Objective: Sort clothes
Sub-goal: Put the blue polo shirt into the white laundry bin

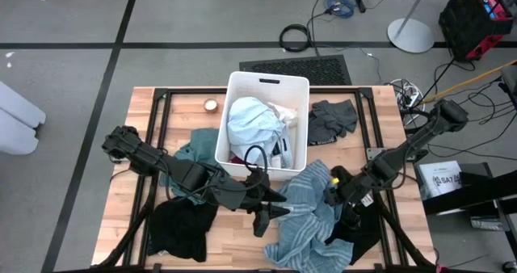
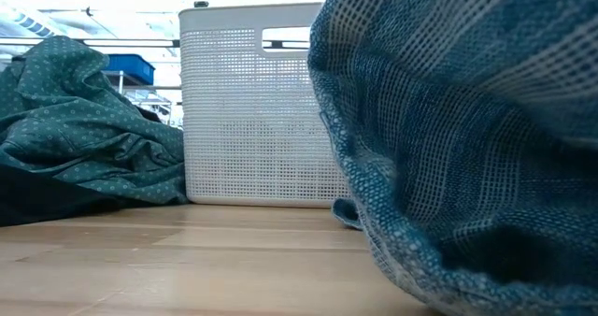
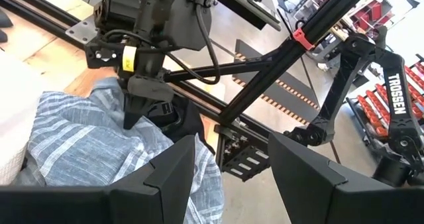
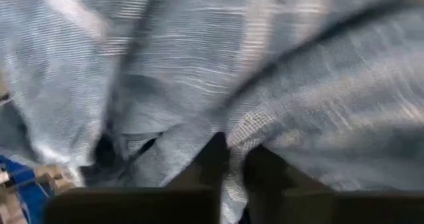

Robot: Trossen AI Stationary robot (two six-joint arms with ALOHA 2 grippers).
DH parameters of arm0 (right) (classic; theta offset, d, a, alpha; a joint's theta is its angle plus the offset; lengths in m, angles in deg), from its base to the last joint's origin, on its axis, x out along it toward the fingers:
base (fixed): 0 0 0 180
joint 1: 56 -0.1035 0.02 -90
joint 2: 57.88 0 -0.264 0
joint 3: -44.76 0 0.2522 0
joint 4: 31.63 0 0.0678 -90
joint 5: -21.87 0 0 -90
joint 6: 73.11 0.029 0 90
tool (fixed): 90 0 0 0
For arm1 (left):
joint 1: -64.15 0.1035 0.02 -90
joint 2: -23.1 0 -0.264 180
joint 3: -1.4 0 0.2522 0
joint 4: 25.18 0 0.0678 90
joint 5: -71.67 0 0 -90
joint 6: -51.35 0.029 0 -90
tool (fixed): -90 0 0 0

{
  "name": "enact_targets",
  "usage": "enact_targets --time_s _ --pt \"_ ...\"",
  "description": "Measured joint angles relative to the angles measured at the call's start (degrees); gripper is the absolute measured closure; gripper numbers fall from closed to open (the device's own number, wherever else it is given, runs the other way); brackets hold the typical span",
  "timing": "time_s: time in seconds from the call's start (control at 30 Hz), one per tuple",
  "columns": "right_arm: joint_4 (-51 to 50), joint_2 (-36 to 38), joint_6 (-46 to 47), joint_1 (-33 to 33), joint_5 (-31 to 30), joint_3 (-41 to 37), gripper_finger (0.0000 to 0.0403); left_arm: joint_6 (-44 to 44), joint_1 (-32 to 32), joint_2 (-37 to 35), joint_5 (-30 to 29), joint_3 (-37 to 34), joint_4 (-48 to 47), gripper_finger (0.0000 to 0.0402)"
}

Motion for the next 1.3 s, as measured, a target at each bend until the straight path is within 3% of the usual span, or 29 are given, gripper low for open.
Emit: enact_targets --time_s 0.17,0.3,0.53,0.63,0.73,0.9,1.3 --pt "4.79 1.85 -3.99 0.61 -0.46 -0.02 0.04 0.0 0.11 0.0 0.04 0.0 0.0 0.0201" --pt "18.77 6.64 -10.24 0.57 -1.69 0.0 0.0401 -0.31 0.08 0.0 0.05 0.0 0.05 0.0201" --pt "51.79 14.3 -34.74 0.33 -13.95 0.02 0.0402 -0.35 0.15 0.0 0.22 0.0 1.82 0.0201" --pt "60.84 16.16 -44.03 0.37 -16.1 0.08 0.0402 -0.37 0.3 0.0 0.11 0.0 3.39 0.0201" --pt "62.37 17.18 -47.24 0.37 -16.32 0.11 0.0402 -1.06 0.86 0.0 -0.29 0.0 7.11 0.0201" --pt "58.74 15.78 -45.0 0.37 -17.63 0.1 0.0403 -6.38 2.52 0.0 -5.66 0.0 11.19 0.0201" --pt "56.78 8.5 -40.14 0.63 -18.55 0.09 0.0403 -14.04 5.68 0.2 -6.01 -0.02 4.58 0.0201"
